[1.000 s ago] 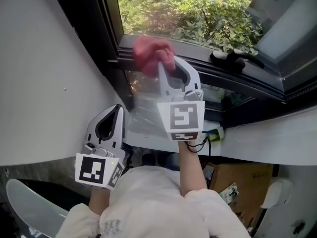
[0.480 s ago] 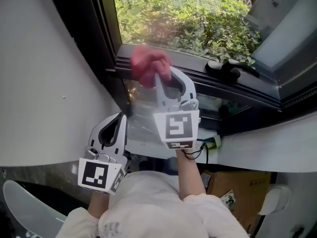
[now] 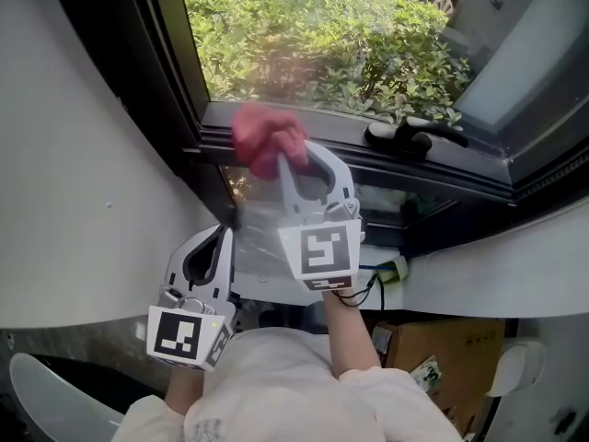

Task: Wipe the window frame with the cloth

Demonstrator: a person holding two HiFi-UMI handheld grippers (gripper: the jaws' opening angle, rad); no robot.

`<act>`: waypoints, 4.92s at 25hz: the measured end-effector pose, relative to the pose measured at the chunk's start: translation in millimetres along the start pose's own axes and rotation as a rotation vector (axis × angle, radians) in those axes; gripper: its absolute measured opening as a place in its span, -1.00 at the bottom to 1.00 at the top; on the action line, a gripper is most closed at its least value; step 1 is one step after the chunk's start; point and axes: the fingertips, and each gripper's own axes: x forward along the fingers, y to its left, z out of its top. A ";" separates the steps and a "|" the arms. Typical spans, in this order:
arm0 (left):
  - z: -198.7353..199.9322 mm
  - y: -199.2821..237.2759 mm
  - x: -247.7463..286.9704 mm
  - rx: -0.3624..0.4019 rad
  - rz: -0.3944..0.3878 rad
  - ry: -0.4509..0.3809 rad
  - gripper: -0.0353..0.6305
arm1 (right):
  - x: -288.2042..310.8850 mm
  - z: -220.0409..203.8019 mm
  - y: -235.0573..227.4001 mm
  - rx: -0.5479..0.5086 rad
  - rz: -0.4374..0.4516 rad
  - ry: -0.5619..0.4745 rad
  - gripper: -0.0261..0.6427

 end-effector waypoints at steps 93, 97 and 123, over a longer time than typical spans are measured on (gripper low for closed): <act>14.7 -73.8 11.4 0.023 -0.031 -0.059 -0.87 | -47.7 -24.7 -68.1 -0.001 -0.030 0.022 -0.67; 14.2 -73.3 12.0 0.019 -0.033 -0.059 -0.87 | -49.4 -25.5 -70.1 0.002 -0.035 0.022 -0.67; 13.5 -77.0 13.1 0.021 -0.033 -0.057 -0.87 | -56.8 -28.1 -79.2 0.005 -0.047 0.017 -0.67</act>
